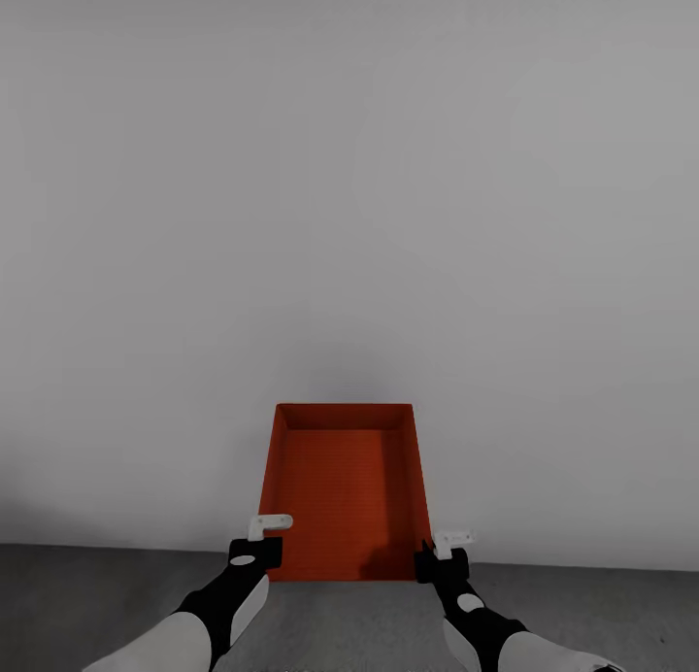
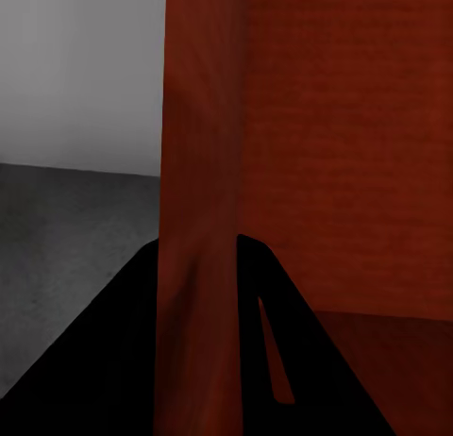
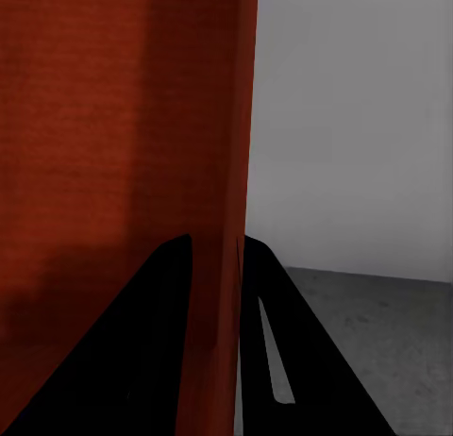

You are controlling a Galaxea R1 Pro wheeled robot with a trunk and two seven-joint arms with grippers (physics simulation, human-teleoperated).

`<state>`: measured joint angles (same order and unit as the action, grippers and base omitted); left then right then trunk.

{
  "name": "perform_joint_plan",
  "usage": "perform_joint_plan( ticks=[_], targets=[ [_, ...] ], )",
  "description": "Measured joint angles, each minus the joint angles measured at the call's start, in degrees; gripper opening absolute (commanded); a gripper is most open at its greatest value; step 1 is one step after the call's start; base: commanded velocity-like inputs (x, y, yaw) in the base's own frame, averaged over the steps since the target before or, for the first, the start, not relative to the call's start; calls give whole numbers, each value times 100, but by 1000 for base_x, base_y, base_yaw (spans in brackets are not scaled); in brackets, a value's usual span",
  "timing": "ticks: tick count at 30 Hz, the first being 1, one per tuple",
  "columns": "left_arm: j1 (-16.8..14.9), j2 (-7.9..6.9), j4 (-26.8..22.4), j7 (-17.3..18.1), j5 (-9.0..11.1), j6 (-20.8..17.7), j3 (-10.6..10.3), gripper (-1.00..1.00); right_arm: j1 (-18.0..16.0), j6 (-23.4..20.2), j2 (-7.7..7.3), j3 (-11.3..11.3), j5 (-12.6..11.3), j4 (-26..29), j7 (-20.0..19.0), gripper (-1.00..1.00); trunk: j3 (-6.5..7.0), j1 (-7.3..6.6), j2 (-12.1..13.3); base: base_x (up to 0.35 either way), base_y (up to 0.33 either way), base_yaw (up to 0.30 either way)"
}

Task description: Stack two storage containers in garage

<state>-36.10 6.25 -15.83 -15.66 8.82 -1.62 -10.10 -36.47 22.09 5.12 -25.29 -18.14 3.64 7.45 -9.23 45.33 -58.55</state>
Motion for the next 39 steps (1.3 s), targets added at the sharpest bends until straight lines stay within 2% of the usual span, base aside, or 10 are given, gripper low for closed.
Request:
perform_joint_plan(
  ticks=[39],
  targets=[
    [0, -1, 0, 0, 2, 0, -4, -100, 0, 1, 1, -1, -2, -2, 0, -100, -362, 0, -1, 0, 0, 0]
  ],
)
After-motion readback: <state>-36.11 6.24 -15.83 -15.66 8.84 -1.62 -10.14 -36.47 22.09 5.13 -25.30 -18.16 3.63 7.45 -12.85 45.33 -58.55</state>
